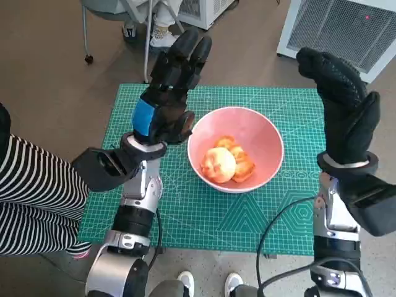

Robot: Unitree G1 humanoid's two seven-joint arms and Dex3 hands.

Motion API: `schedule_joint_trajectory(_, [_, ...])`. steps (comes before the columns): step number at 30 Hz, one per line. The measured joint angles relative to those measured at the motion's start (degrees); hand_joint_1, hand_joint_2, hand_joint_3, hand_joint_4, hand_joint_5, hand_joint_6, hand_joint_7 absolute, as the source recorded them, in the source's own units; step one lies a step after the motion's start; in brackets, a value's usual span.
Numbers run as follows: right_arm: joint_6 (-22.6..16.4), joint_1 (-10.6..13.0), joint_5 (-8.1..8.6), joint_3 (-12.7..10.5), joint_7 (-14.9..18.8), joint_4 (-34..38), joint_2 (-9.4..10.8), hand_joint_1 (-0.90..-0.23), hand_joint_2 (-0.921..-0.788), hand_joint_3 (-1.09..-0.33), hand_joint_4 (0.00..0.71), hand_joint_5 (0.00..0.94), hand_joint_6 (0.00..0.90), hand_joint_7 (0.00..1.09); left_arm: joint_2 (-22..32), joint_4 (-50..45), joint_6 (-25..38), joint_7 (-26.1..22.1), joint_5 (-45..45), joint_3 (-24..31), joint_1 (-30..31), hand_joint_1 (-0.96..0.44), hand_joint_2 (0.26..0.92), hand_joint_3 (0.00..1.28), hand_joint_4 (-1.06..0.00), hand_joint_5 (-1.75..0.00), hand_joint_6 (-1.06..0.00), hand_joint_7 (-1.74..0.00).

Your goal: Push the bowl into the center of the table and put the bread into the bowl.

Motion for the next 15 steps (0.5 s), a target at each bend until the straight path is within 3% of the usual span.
schedule_joint_trajectory(15, [1.54, 1.00, 0.03, 0.26, -0.55, -1.85, 0.70, -0.693, -0.921, -0.743, 0.168, 0.003, 0.094, 0.44, -0.08, -1.38, 0.25, -0.74, -1.34, 0.32, 0.63, -0.73, 0.921, 0.53, -0.07, -0.01, 0.00, -0.39])
